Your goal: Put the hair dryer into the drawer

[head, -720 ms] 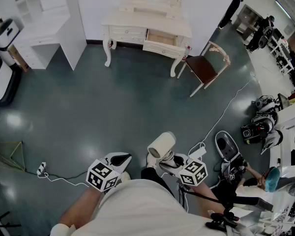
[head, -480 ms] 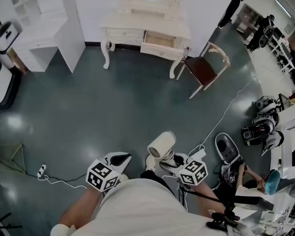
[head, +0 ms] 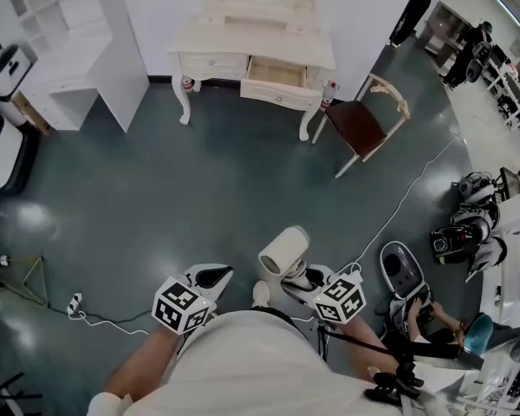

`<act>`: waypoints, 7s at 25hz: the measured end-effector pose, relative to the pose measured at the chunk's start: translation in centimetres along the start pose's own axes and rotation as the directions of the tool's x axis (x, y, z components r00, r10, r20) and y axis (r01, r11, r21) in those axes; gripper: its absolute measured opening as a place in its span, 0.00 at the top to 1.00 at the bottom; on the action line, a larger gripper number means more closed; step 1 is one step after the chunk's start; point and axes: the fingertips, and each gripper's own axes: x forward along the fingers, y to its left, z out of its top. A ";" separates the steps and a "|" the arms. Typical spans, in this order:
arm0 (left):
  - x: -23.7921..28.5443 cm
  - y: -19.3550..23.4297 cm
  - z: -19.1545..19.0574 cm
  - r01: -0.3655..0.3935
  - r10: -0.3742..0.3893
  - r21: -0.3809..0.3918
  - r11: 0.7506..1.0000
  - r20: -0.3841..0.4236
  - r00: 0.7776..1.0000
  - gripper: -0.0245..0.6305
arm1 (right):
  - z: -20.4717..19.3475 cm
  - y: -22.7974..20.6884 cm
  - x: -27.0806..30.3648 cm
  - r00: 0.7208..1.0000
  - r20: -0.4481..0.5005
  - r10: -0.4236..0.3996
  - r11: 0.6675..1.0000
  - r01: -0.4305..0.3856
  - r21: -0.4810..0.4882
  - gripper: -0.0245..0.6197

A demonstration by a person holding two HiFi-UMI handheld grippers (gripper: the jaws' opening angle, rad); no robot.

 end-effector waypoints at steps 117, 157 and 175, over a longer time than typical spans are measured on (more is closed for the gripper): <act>35.4 62.9 51.1 0.060 -0.057 0.034 0.998 -0.078 0.995 0.96 | 46.1 -69.4 32.0 0.934 -0.356 -0.027 0.995 -0.008 -0.098 0.64; 39.0 64.3 53.0 -0.275 0.256 -0.131 0.953 -0.145 0.956 0.96 | 42.2 -85.4 45.1 0.872 -0.486 -0.060 0.932 -0.125 -0.339 0.64; 40.0 65.6 52.8 -0.287 0.262 -0.142 0.947 -0.174 0.949 0.96 | 41.6 -87.9 47.2 0.894 -0.432 -0.116 0.915 -0.074 -0.398 0.63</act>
